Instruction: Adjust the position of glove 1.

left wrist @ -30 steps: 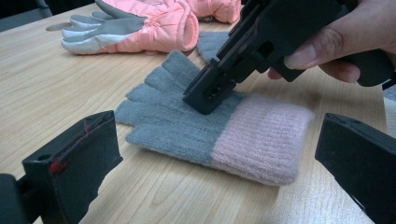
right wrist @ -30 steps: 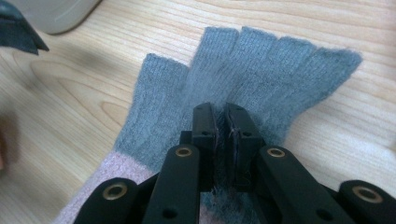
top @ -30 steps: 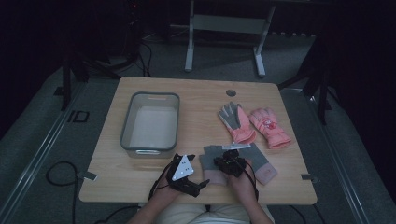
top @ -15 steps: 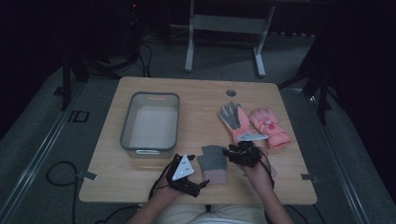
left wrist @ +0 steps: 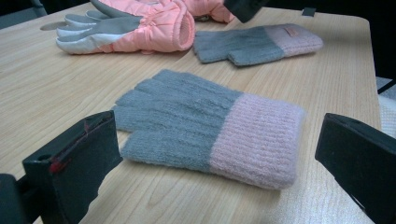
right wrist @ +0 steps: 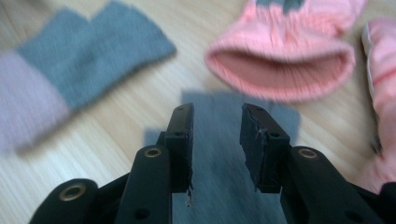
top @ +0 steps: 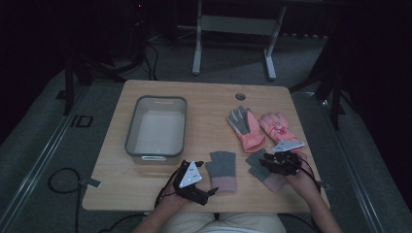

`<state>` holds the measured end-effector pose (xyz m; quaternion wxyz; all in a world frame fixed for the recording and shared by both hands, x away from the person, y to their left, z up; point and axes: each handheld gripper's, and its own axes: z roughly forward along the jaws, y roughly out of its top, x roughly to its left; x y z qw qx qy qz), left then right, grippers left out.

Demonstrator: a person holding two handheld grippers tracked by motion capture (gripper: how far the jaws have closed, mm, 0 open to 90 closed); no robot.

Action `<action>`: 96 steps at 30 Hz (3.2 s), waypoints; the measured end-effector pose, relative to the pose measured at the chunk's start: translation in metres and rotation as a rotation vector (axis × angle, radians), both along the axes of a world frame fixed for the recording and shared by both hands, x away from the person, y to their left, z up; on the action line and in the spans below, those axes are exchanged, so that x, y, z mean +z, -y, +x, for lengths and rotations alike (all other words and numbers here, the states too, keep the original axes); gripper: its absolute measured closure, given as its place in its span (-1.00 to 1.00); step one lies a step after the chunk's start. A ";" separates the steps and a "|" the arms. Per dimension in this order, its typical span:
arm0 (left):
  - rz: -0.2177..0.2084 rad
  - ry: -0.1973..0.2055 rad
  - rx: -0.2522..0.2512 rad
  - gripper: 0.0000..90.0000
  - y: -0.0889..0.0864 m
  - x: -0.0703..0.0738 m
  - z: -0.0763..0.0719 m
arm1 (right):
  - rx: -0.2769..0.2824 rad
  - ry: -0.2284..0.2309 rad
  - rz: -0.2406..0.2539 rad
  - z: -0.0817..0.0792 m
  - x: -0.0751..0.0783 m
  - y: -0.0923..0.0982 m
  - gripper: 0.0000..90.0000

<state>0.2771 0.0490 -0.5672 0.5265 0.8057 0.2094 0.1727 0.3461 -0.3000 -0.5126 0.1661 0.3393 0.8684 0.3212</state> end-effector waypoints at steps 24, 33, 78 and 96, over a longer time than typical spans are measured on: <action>0.008 0.009 0.000 -1.00 0.001 0.000 -0.001 | 0.005 -0.144 -0.069 0.008 -0.023 0.014 0.85; 0.011 0.016 -0.002 -1.00 0.001 0.000 -0.001 | -0.083 -0.123 -0.001 -0.014 0.003 0.011 0.90; 0.003 0.016 0.003 -1.00 0.000 0.000 -0.001 | -0.621 -0.063 0.137 -0.050 -0.035 0.000 0.77; 0.002 0.017 0.001 -1.00 0.000 0.000 -0.001 | -0.093 -0.044 -0.018 -0.034 -0.009 0.031 0.44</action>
